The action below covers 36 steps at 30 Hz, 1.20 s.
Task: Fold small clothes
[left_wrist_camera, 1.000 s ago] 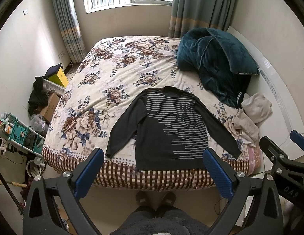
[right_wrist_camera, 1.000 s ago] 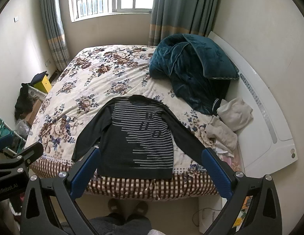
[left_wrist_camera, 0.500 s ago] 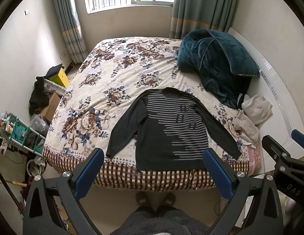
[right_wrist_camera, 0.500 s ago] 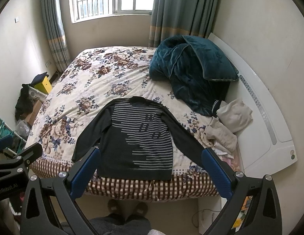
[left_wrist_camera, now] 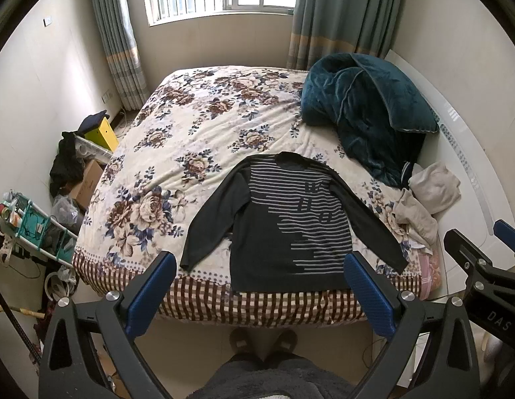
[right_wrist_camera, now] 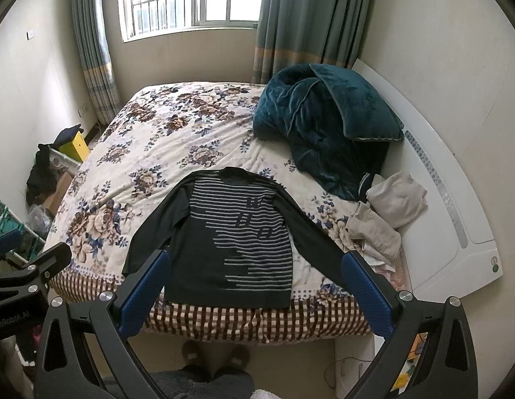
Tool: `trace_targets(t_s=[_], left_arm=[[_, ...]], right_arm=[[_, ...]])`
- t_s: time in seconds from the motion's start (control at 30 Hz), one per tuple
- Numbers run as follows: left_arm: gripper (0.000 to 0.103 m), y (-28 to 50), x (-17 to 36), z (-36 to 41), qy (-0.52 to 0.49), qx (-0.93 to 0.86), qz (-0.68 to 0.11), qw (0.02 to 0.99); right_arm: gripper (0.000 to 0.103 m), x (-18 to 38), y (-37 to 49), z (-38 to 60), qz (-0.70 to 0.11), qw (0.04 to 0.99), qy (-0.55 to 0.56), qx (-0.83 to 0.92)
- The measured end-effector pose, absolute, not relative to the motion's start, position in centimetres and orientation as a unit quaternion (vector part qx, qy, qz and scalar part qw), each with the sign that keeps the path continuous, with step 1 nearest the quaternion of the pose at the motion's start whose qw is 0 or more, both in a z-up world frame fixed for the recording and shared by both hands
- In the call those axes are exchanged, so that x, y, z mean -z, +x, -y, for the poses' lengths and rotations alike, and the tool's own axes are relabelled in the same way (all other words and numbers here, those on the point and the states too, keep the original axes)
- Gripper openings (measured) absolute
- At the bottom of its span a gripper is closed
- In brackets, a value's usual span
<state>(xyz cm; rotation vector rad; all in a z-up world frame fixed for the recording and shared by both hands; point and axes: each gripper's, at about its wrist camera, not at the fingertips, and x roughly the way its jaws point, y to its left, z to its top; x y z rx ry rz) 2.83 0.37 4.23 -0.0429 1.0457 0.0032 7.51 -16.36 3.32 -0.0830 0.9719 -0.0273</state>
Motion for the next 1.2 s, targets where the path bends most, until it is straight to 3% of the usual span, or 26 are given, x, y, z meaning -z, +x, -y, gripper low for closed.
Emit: trace_targets(t_s=[0.33,0.6,0.9,1.2], left_arm=[[0.103,2.7,-3.9,-0.5,-0.018,0.002,-0.499,0.866],[0.103,6.9,0.0,-1.0,0.011,-0.006,-0.483,0.876],[0.103,14.3,10.9,2.3,0.058,0.018,-0.516,0.854],[0.103,20.7,25.1,9.2,0.106,-0.002,-0.596,0.796]], right_arm=[[0.103,-3.2,7.2,16.4,-0.467,0.883,-0.038,0.013],[0.103,-2.4,9.9,17.4,-0.487,0.872,0.003,0.049],[0.103,9.1,15.1,27.5,-0.523,0.823,0.107,0.192],[0.103,27.2,15.0,47.4,-0.555,0.716,0.256,0.338]])
